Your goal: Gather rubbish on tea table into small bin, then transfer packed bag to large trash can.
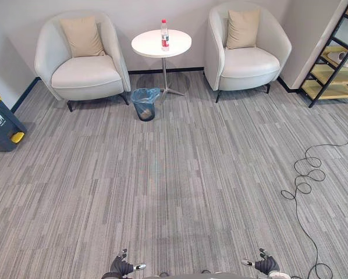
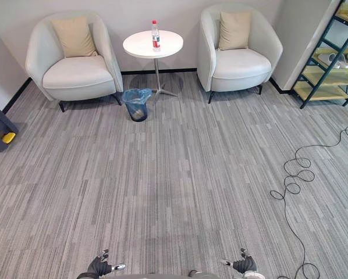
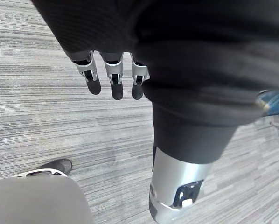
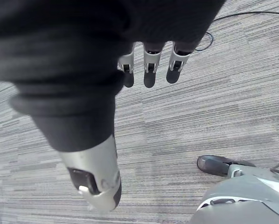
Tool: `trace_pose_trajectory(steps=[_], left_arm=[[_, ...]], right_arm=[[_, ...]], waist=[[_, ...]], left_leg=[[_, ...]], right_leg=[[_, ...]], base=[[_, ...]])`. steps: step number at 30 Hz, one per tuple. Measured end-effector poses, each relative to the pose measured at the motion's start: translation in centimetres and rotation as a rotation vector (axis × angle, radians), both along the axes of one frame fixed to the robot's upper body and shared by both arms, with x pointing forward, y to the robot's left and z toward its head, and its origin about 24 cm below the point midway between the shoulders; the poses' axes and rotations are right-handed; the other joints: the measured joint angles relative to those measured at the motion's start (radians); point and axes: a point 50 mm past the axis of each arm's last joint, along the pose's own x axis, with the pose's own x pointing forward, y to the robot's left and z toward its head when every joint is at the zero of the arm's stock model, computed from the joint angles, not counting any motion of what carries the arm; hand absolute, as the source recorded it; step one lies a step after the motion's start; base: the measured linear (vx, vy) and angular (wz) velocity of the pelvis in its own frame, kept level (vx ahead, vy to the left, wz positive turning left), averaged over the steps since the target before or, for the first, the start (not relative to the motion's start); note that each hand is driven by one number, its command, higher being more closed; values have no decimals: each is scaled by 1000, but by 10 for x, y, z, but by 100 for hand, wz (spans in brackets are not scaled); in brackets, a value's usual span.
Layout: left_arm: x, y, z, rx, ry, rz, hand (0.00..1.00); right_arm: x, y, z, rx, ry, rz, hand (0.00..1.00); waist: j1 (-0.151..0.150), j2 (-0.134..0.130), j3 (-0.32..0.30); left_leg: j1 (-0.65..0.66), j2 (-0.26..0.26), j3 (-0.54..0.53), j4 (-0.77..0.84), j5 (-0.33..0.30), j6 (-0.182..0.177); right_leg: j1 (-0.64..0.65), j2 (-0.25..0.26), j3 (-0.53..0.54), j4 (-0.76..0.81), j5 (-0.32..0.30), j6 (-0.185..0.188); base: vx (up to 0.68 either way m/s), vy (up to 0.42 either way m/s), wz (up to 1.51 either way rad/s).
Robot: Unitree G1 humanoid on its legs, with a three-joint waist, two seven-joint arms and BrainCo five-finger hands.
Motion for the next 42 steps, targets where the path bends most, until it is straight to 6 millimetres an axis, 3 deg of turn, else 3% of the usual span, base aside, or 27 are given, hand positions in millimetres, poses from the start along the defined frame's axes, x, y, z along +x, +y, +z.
trace_pose_trajectory(steps=[34,39,42], left_arm=[[-1,0,0,-5,-3,35,0],[0,0,0,-1,-6,37,0],[1,-1,0,5,-10,41,0]], right_arm=[[1,-3,1,7,-14,-40,0],[5,-3,2,7,-21,-38,0],[24,-2,7,3,-67,-25,0]], waist=[[-1,5,17],[0,8,19],[0,17,28]], left_leg=[[-5,-2,17,-11,3,-6],[-21,-1,33,-10,1,-4],[-67,6,72,37,-39,28]], right_leg=[[-17,-2,13,3,-6,10],[-43,-2,27,8,-8,10],[-133,-9,63,131,-62,9]], base=[[-7,-6,-1],[-14,-15,-8],[11,2,-31]])
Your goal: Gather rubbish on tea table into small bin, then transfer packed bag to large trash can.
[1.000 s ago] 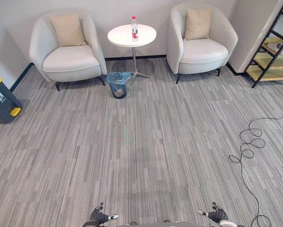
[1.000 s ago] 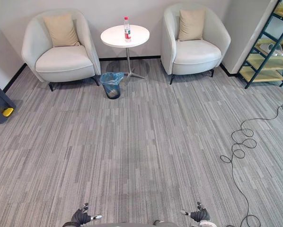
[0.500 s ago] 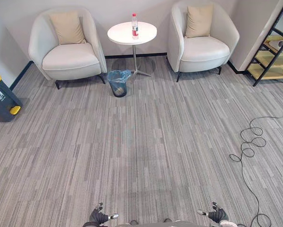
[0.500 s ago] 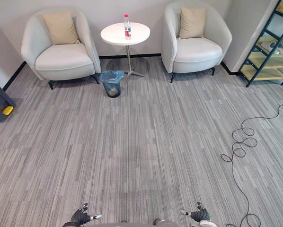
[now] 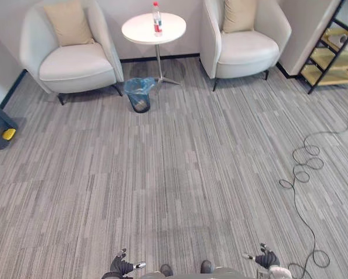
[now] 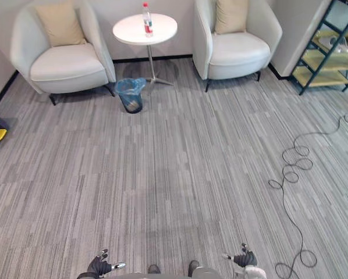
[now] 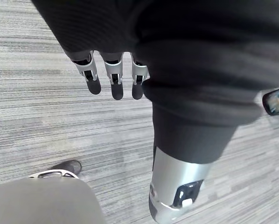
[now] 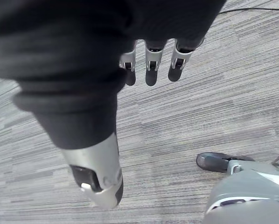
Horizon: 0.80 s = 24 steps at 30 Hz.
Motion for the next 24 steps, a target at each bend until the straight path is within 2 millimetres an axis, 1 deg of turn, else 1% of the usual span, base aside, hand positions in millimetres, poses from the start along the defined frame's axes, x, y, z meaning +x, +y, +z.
trace_pose_trajectory(steps=[1,2,3,5,7,8,9,10,11,12,13,14,15,16,17,18,19,20,21,22,23,24], left_arm=[[0,0,0,1,-1,1,0],[1,1,0,2,-2,1,0],[1,1,0,3,-1,-1,0],[2,-1,0,1,-4,-11,0],[5,-1,1,2,-9,-24,0],[8,1,2,9,-15,-32,0],[9,1,2,11,-19,-32,0],[14,3,4,17,-32,-34,0],[16,3,4,19,-35,-34,0],[21,4,6,21,-48,-37,0],[26,3,7,20,-60,-40,0],[30,3,8,20,-70,-40,0],[31,4,8,20,-72,-38,0],[29,8,9,29,-69,-38,0],[32,3,8,15,-70,-34,0],[33,0,8,6,-76,-37,0],[36,-4,8,-3,-88,-38,0],[39,-8,9,-12,-95,-38,0],[41,-10,9,-18,-98,-39,0],[43,-14,9,-28,-104,-40,0],[44,-16,9,-34,-106,-40,0],[44,-19,8,-45,-107,-40,0]], right_arm=[[4,0,1,-2,-11,2,0],[5,-1,2,-5,-14,2,0],[4,-2,2,-9,-12,1,0],[4,-2,2,-13,-9,2,0],[5,-1,2,-12,-9,10,0],[4,0,1,-8,-6,8,0],[3,0,1,-6,-4,6,0],[1,0,0,-6,3,7,0],[2,0,1,-7,3,11,0],[5,-1,2,-12,-2,20,0],[9,-3,3,-20,-9,29,0],[10,-5,5,-30,-11,34,0],[12,-6,5,-34,-14,39,0],[10,-6,6,-40,-15,40,0],[10,-13,8,-60,-15,39,0],[11,-14,9,-65,-20,40,0],[16,-14,11,-68,-38,44,0],[18,-14,12,-69,-48,46,0],[17,-14,12,-67,-47,46,0],[14,-14,10,-65,-38,42,0],[12,-14,10,-63,-33,38,0],[7,-14,8,-60,-23,33,0]], waist=[[1,-1,6],[1,-3,9],[0,-3,10],[0,1,15],[-1,3,24],[-2,-5,35],[-2,-8,41],[-4,-4,47],[-5,1,50],[-11,4,56],[-17,9,65],[-24,31,77],[-28,20,71],[-31,3,62],[-33,13,69],[-33,26,66],[-38,32,67],[-43,37,66],[-43,39,65],[-44,40,66],[-44,40,66],[-45,35,69]], left_leg=[[-12,-3,9,30,-24,6],[-16,-8,11,45,-34,8],[-16,-17,16,66,-56,14],[-13,-29,27,92,-90,23],[11,-41,31,95,-106,31],[38,-51,25,92,-117,37],[56,-54,21,92,-120,42],[75,-51,12,90,-128,47],[77,-45,9,90,-132,45],[83,-26,-1,89,-136,38],[92,-4,-7,88,-139,34],[99,23,-10,88,-139,32],[105,29,-12,87,-140,23],[119,21,-17,82,-149,-10],[151,39,-28,74,-177,-54],[154,57,-25,77,-174,-60],[153,68,-31,91,-157,-89],[128,79,-33,136,-144,-111],[108,88,-35,180,-142,-114],[53,119,-42,307,-132,-131],[20,138,-49,395,-123,-146],[-46,181,-71,590,-89,-187]], right_leg=[[-41,-13,12,78,-40,9],[-56,-22,13,117,-61,13],[-83,-42,17,191,-100,33],[-131,-75,5,328,-133,71],[-189,-107,-6,491,-136,75],[-217,-137,-26,591,-133,77],[-242,-150,-38,644,-132,81],[-280,-167,-74,693,-175,75],[-295,-167,-88,687,-188,75],[-324,-162,-114,652,-193,69],[-340,-146,-138,613,-193,66],[-368,-120,-155,530,-177,53],[-376,-109,-156,469,-150,46],[-373,-100,-147,330,-27,19],[-365,-95,-154,360,37,-62],[-366,-84,-160,368,20,-67],[-361,-80,-168,373,-19,-71],[-353,-71,-175,365,-39,-80],[-345,-67,-181,352,-43,-84],[-302,-55,-194,309,-50,-91],[-269,-48,-203,281,-52,-94],[-195,-34,-213,228,-58,-100]], base=[[33,10,-31],[64,39,-17],[62,52,-8],[53,82,-13],[62,89,-3],[170,71,7],[242,66,11],[228,34,9],[232,3,18],[238,-48,24],[303,-91,28],[279,-106,21],[328,-130,20],[383,-161,15],[388,-162,8],[381,-195,8],[366,-216,8],[358,-238,13],[427,-284,18],[276,-189,23],[420,-242,39],[327,-151,27]])
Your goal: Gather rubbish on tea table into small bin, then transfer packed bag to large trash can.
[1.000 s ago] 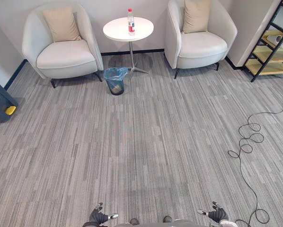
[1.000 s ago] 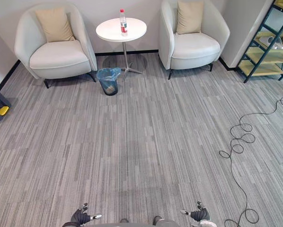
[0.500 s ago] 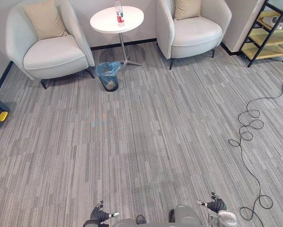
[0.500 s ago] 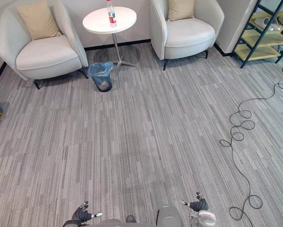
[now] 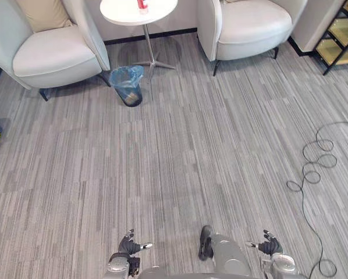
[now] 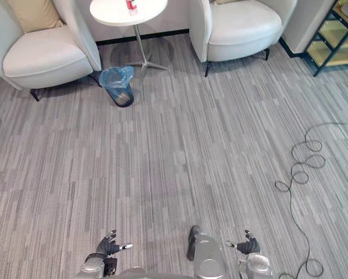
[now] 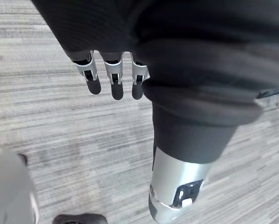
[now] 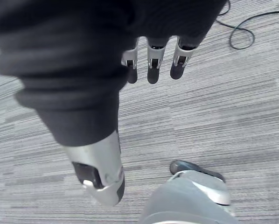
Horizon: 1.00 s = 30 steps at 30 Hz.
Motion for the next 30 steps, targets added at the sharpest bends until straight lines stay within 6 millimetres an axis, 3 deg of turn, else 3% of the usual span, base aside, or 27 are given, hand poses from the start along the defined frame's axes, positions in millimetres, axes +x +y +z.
trace_pose_trajectory(steps=[1,3,5,6,9,11,12,13,14,15,16,18,19,20,21,23,25,27,28,29,30], left_arm=[[-2,-1,-1,-3,4,2,0],[-2,-1,0,-7,-1,10,0],[4,-2,3,-9,-26,13,0],[5,-2,4,-11,-35,18,0],[10,0,6,-16,-57,39,0],[8,-2,5,-22,-51,43,0],[6,-2,4,-23,-47,48,0],[6,2,5,-15,-49,52,0],[8,9,6,8,-55,47,0],[9,11,7,14,-58,46,0],[12,12,8,16,-68,43,0],[11,12,7,15,-57,41,0],[8,13,6,20,-42,39,0],[4,13,5,22,-26,36,0],[2,14,4,25,-18,38,0],[-2,15,2,32,-1,26,0],[1,12,3,30,-5,7,0],[2,8,2,22,-8,9,0],[1,8,2,21,-4,10,0],[0,9,1,24,2,11,0],[-2,12,1,30,5,12,0]], right_arm=[[-1,1,-1,8,-2,-6,0],[0,2,0,14,-15,-12,0],[3,1,2,13,-36,-21,0],[5,2,3,16,-40,-24,0],[10,4,3,25,-56,-37,0],[6,1,3,16,-44,-42,0],[4,0,3,11,-38,-42,0],[1,4,0,18,-21,-45,0],[-1,11,-3,31,-9,-39,0],[-1,12,-4,35,-8,-38,0],[-1,12,-4,34,-7,-39,0],[2,12,-3,30,-13,-32,0],[1,14,-4,35,-4,-26,0],[1,16,-5,40,-1,-23,0],[1,17,-5,43,-1,-20,0],[3,19,-5,47,-3,2,0],[10,18,-2,48,-21,20,0],[10,17,-2,44,-21,20,0],[10,17,-2,44,-21,18,0],[9,17,-3,45,-18,21,0],[4,19,-4,47,-5,27,0]], waist=[[10,-7,4],[20,-17,8],[39,-23,15],[45,-23,15],[53,-32,20],[56,-16,15],[63,-2,12],[74,-5,4],[77,-44,-10],[75,-62,-14],[77,-78,-15],[81,-80,-15],[78,-85,-14],[71,-79,-11],[71,-76,-10],[65,-63,-11],[53,-30,-6],[40,-9,4],[35,-5,7],[34,-12,3],[33,-36,-2]], left_leg=[[-57,45,7,190,-9,3],[-132,88,44,341,-31,39],[-196,95,89,319,-48,68],[-243,84,102,262,-60,87],[-304,5,122,-27,-53,91],[-308,-61,76,-320,64,84],[-308,-59,51,-357,109,101],[-305,-73,19,-316,179,169],[-320,-108,27,-269,127,198],[-327,-123,35,-247,100,203],[-334,-142,55,-221,56,214],[-299,-167,79,-238,23,226],[-243,-189,88,-262,3,233],[-182,-194,91,-275,-20,244],[-149,-194,93,-280,-26,248],[-60,-192,91,-329,-33,250],[10,-157,85,-378,-32,247],[46,-122,82,-378,-31,245],[77,-103,79,-382,-28,237],[104,-98,78,-393,-25,204],[129,-109,68,-404,-29,148]], right_leg=[[74,10,-8,-39,-5,-8],[164,19,-12,-94,-6,-12],[225,17,-1,-143,-6,-11],[256,13,4,-170,-2,-5],[293,-31,22,-197,-10,12],[330,-50,46,-214,-38,85],[342,-41,59,-215,-54,111],[366,-50,85,-214,-75,140],[373,-94,85,-206,-97,162],[367,-117,86,-188,-110,169],[326,-155,120,-103,-126,172],[212,-199,213,141,-109,202],[145,-231,258,322,-61,263],[103,-232,281,467,-48,278],[79,-229,278,535,-59,273],[14,-223,221,643,-100,224],[-86,-173,125,585,-147,146],[-147,-129,92,439,-150,132],[-172,-106,83,298,-117,126],[-176,-93,86,156,-42,124],[-157,-89,100,15,132,110]], base=[[387,-180,19],[288,-104,-2],[260,-24,-9],[265,79,-11],[288,161,-20],[305,263,-29],[350,320,-43],[377,287,-34],[397,249,-20],[393,203,-9],[390,215,-20],[441,258,-23],[515,203,-10],[431,117,-10],[509,92,-8],[382,22,0],[432,-41,8],[426,-152,13],[540,-261,13],[474,-246,17],[506,-256,18]])
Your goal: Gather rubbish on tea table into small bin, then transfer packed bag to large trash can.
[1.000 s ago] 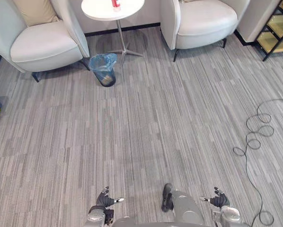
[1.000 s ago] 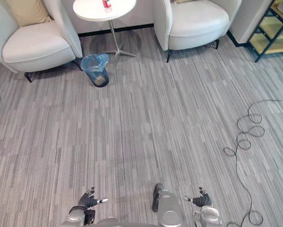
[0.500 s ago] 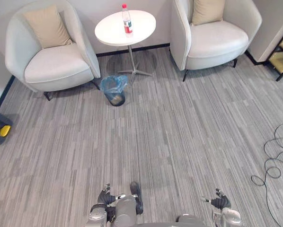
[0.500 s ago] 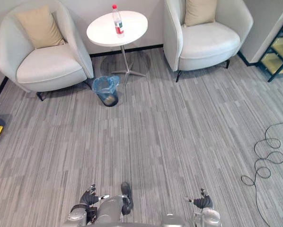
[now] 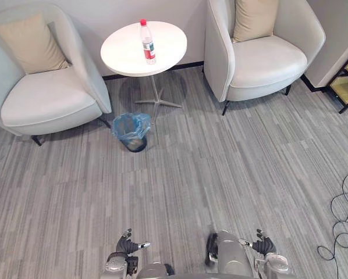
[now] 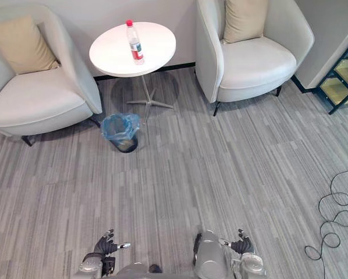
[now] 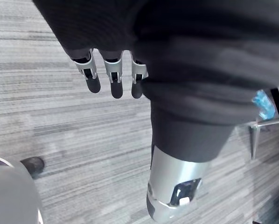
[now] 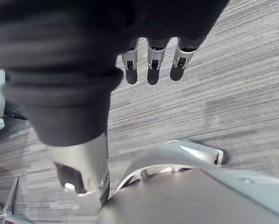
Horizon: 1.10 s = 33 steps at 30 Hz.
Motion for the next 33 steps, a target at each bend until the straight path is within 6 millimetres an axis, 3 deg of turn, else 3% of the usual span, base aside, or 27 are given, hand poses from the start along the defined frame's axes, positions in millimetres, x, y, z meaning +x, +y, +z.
trace_pose_trajectory(steps=[1,2,4,6,7,8,10,11,12,14,16,17,18,19,20,21,22,24,27,28,29,30,31,33], left_arm=[[0,-9,-2,-22,10,2,0],[2,-11,-2,-31,3,-2,0],[6,-12,-1,-34,-6,-7,0],[7,-13,-1,-38,-6,-8,0],[6,-14,-2,-44,1,1,0],[2,-15,-3,-50,8,6,0],[0,-18,-4,-64,6,25,0],[2,-19,-2,-71,-11,39,0],[3,-19,-2,-73,-14,42,0],[6,-16,0,-69,-36,61,0],[7,-14,1,-68,-43,69,0],[7,-15,1,-68,-47,68,0],[7,-15,1,-68,-47,68,0],[5,-15,0,-68,-39,70,0],[4,-14,0,-66,-37,72,0],[5,-10,1,-52,-39,72,0],[6,-1,2,-29,-42,69,0],[10,0,4,-29,-54,69,0],[7,1,3,-26,-39,73,0],[4,3,2,-20,-27,70,0],[2,3,1,-16,-16,58,0],[1,3,0,-10,-7,45,0],[-1,4,0,-4,1,38,0],[-1,2,-1,-6,4,36,0]], right_arm=[[-2,-5,0,-12,14,-2,0],[3,-6,2,-16,1,-2,0],[8,-10,4,-21,-14,-16,0],[3,-9,1,-15,4,-21,0],[-5,-8,-1,-10,23,-27,0],[-11,-6,-4,-5,37,-27,0],[-14,-3,-4,0,32,-32,0],[-12,-4,-3,-1,22,-41,0],[-11,-4,-2,-4,18,-41,0],[-1,-3,0,-1,-5,-36,0],[2,-4,1,-2,-12,-41,0],[0,-7,1,-8,-9,-62,0],[0,-8,1,-15,-8,-66,0],[-4,-12,1,-26,6,-70,0],[-7,-12,-1,-27,19,-70,0],[-10,-6,-4,-10,38,-64,0],[-13,0,-6,4,44,-54,0],[-13,2,-7,6,47,-49,0],[-2,4,-4,8,20,-34,0],[0,7,-4,16,17,-31,0],[-1,8,-5,22,20,-31,0],[-2,8,-5,25,21,-27,0],[0,9,-5,27,19,-16,0],[1,8,-4,26,16,-3,0]], waist=[[1,28,2],[5,42,-5],[-10,39,-2],[-26,39,0],[-23,42,7],[-16,36,13],[4,30,14],[11,29,15],[12,30,14],[33,33,14],[40,26,18],[40,22,20],[40,24,19],[43,41,12],[51,44,12],[63,25,-1],[58,-17,-17],[66,-42,-19],[68,-41,-20],[67,-41,-20],[64,-41,-20],[65,-36,-19],[63,-24,-19],[58,-6,-17]], left_leg=[[30,39,-13,-11,-25,-39],[25,54,-17,-15,-14,-53],[28,68,-36,-16,33,-84],[-9,105,-68,108,57,-116],[-68,152,-89,292,84,-144],[-138,194,-107,489,112,-146],[-237,225,-82,691,77,-124],[-293,227,-46,728,51,-85],[-318,225,-30,724,37,-80],[-379,189,35,572,7,-58],[-393,135,43,404,9,-59],[-391,74,40,199,36,-71],[-389,56,35,121,65,-72],[-382,39,22,0,133,-64],[-374,42,12,-1,201,-25],[-368,10,11,18,216,43],[-394,-25,11,57,165,66],[-418,-53,17,116,101,82],[-352,-84,32,123,33,102],[-299,-94,42,114,9,110],[-247,-105,37,101,-12,118],[-207,-107,33,85,-22,119],[-155,-107,21,48,-24,117],[-110,-95,0,14,-24,116]], right_leg=[[14,35,-10,7,85,-64],[4,52,-7,17,53,-79],[-3,54,-23,66,-8,-88],[46,60,-54,62,-63,-84],[121,79,-77,17,-80,-80],[199,99,-84,-39,-83,-83],[287,115,-84,-109,-86,-88],[330,119,-75,-148,-85,-90],[345,119,-71,-161,-85,-90],[381,115,-24,-183,-86,-91],[403,91,6,-184,-94,-65],[434,64,26,-187,-118,-32],[446,58,33,-190,-126,-19],[464,63,48,-197,-146,9],[478,64,64,-198,-158,23],[498,40,77,-207,-174,45],[500,1,71,-215,-186,63],[495,-38,75,-184,-195,76],[390,-86,156,110,-193,104],[324,-100,205,316,-175,184],[269,-104,210,478,-194,216],[230,-106,194,557,-216,195],[180,-102,140,605,-247,143],[128,-81,80,576,-283,75]], base=[[484,-225,9],[519,-276,-5],[366,-246,17],[287,-225,50],[284,-195,34],[318,-192,23],[242,-104,-2],[250,-47,-10],[247,-27,-22],[266,58,-62],[333,148,-58],[329,183,-34],[423,276,-39],[300,230,-34],[425,293,-44],[438,249,-17],[449,220,0],[467,200,16],[421,199,-11],[428,150,2],[509,133,8],[502,77,16],[418,45,15],[407,-28,26]])
